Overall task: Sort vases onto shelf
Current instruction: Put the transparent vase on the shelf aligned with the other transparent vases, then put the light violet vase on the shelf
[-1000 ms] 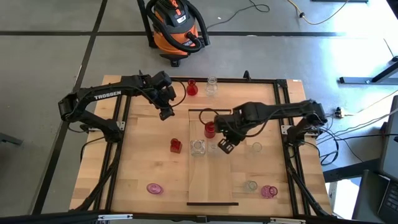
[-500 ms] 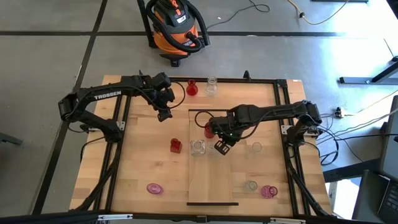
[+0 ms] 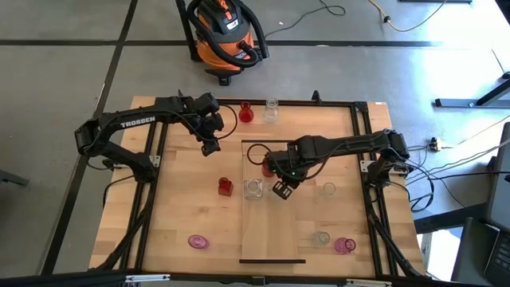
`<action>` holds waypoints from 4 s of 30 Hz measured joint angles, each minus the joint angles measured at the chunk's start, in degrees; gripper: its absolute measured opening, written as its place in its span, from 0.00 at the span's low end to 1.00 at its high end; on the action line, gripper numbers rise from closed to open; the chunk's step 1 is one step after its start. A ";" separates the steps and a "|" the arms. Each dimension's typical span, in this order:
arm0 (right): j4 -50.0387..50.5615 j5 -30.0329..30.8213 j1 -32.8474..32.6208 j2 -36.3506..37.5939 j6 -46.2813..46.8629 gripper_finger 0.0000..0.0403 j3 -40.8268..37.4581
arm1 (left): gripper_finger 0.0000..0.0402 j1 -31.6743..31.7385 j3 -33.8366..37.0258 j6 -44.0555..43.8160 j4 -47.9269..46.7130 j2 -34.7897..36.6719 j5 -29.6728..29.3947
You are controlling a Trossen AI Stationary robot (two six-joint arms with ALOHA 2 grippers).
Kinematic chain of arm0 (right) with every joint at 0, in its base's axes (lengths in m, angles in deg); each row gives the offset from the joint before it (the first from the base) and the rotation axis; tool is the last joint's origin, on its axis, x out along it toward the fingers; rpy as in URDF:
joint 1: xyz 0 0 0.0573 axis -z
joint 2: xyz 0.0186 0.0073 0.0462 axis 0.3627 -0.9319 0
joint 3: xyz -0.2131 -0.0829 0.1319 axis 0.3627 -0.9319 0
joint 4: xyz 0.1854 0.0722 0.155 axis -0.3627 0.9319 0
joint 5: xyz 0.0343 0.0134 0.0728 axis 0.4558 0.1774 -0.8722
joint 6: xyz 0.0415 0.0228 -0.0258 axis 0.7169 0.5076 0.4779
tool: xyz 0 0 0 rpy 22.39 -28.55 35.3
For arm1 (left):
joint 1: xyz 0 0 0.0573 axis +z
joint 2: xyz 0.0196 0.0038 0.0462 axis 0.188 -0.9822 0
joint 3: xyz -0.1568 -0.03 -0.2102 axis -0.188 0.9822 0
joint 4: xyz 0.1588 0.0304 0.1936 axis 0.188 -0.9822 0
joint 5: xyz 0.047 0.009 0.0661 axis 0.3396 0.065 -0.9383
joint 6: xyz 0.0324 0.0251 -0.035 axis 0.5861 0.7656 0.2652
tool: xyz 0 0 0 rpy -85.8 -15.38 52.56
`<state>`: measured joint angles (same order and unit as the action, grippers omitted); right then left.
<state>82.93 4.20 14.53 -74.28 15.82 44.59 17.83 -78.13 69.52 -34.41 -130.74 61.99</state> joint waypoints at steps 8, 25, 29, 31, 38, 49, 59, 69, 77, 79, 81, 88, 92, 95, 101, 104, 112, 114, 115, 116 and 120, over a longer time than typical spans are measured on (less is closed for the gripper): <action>0.26 0.56 0.01 0.02 1.18 0.24 0.00 | 0.34 0.00 0.00 0.54 0.02 0.00 -0.02; 3.99 0.95 0.01 3.93 1.20 0.27 5.87 | 0.34 0.64 0.07 1.17 1.74 5.14 -3.21; 6.35 5.04 0.77 5.01 2.52 0.27 10.76 | 0.34 3.14 0.07 0.24 2.00 12.69 -14.31; 6.59 8.34 1.76 5.71 2.75 0.27 13.68 | 0.34 5.32 0.07 -0.12 2.01 16.57 -19.96; 6.14 19.52 5.77 8.09 1.06 0.27 21.23 | 0.34 12.73 5.49 -2.55 4.05 24.96 -17.95; 9.53 24.06 6.72 10.96 -0.33 0.27 22.16 | 0.34 7.29 39.10 -11.01 30.16 52.96 -34.10; 10.76 23.16 8.95 11.19 -5.11 0.27 22.14 | 0.34 8.69 60.20 -12.47 54.63 60.63 -37.44; 10.65 17.72 12.99 11.19 -10.48 0.27 22.14 | 0.35 15.42 61.17 -8.55 66.31 53.81 -41.39; 9.55 14.00 15.92 11.19 -12.44 0.27 22.14 | 0.53 20.54 61.24 -8.47 73.11 46.17 -37.26; 9.04 13.47 15.92 11.19 -12.56 0.27 22.14 | 0.56 21.82 60.42 -7.84 74.31 44.25 -37.28; 9.08 13.45 15.86 11.19 -12.57 0.27 22.14 | 0.58 22.98 59.15 -6.45 74.17 41.73 -35.75; 9.16 13.46 15.84 11.19 -12.57 0.27 22.12 | 0.58 20.97 58.49 -4.20 76.58 36.49 -39.96; 9.16 13.46 15.84 11.19 -12.57 0.27 22.12 | 0.58 20.55 56.79 -7.30 75.44 35.55 -41.75; 9.14 13.46 15.83 11.19 -12.54 0.27 22.12 | 0.58 19.78 53.89 -10.34 71.02 34.43 -44.56; 8.87 13.55 15.84 11.19 -12.48 0.27 22.12 | 0.57 17.44 51.66 -11.20 68.63 29.39 -50.16; 8.87 13.55 15.84 11.19 -12.44 0.27 22.12 | 0.57 16.93 51.32 -11.63 69.30 28.11 -51.33; 8.85 13.60 15.84 11.19 -12.33 0.27 22.12 | 0.57 17.00 49.66 -12.19 72.15 23.95 -43.63; 8.87 13.55 15.84 11.19 -12.30 0.27 22.10 | 0.57 17.00 48.48 -12.39 71.99 21.58 -44.51; 8.85 13.53 15.81 11.19 -12.22 0.27 22.12 | 0.57 17.06 47.60 -12.23 72.00 20.33 -45.11; 8.85 13.51 15.75 11.19 -12.02 0.27 22.10 | 0.57 17.07 46.75 -11.70 72.09 19.08 -45.44; 8.90 13.47 15.77 11.19 -11.05 0.27 22.10 | 0.57 17.57 43.55 -11.47 72.49 13.29 -45.64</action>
<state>91.82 17.67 30.30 -63.09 4.77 66.69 35.40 -34.59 58.05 38.08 -117.45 16.34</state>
